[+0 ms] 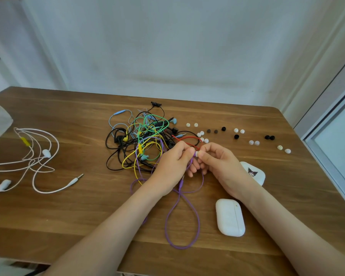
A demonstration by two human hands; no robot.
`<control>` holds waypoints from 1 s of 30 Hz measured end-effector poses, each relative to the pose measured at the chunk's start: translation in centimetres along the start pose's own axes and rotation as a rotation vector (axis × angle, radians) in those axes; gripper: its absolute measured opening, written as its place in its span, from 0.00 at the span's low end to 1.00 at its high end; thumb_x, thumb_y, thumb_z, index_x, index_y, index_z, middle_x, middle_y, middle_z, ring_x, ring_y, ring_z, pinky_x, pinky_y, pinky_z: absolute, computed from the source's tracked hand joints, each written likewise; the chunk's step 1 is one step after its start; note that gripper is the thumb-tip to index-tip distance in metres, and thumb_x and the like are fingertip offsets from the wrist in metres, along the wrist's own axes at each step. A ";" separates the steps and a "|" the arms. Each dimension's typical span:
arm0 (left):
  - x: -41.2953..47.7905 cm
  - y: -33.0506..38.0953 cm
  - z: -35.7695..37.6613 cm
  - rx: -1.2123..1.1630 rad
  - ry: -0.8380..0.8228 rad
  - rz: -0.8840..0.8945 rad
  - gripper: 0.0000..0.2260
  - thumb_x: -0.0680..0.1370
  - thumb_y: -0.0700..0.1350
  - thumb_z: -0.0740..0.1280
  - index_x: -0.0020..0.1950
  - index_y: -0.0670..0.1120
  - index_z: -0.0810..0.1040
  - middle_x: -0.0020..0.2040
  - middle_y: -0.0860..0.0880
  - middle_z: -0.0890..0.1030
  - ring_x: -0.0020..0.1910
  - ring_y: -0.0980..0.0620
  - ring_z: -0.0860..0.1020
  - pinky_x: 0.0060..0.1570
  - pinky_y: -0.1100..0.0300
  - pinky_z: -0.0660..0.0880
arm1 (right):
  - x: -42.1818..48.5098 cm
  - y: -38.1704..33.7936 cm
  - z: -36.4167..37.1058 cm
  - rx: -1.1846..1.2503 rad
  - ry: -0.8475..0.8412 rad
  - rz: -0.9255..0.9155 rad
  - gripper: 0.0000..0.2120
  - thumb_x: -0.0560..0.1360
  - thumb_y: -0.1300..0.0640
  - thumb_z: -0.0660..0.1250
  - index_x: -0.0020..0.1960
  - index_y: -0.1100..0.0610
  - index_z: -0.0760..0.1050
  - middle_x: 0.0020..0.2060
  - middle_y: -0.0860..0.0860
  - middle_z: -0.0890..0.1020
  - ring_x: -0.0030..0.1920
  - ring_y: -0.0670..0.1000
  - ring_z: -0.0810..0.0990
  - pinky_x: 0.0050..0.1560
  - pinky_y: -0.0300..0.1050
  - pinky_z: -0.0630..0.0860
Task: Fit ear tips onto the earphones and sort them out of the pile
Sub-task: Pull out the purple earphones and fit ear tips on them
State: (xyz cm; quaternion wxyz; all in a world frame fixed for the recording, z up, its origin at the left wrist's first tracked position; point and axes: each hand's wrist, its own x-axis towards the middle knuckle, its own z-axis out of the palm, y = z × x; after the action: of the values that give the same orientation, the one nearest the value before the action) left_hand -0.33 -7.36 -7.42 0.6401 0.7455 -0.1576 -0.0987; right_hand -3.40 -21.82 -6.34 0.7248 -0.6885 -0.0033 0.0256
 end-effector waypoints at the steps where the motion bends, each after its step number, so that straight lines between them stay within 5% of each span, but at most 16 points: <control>1: 0.0 0.0 0.0 0.001 -0.001 0.003 0.10 0.82 0.41 0.58 0.42 0.45 0.73 0.29 0.52 0.79 0.31 0.50 0.76 0.34 0.56 0.73 | 0.0 0.0 0.0 0.006 -0.005 -0.005 0.05 0.78 0.65 0.63 0.44 0.60 0.73 0.33 0.54 0.78 0.34 0.49 0.75 0.35 0.40 0.73; 30: -0.4 1.5 -0.3 -0.243 -0.052 -0.100 0.11 0.84 0.39 0.54 0.46 0.40 0.72 0.30 0.49 0.73 0.25 0.58 0.67 0.25 0.67 0.64 | 0.0 -1.1 -0.3 0.352 -0.091 0.178 0.06 0.70 0.64 0.65 0.47 0.63 0.75 0.34 0.54 0.80 0.35 0.47 0.78 0.37 0.35 0.77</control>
State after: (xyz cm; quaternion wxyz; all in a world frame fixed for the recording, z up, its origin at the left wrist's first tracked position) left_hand -0.72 -7.16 -5.92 0.7156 0.6666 -0.1236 -0.1682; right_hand -3.35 -22.17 -5.21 0.8278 -0.5470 0.0294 0.1207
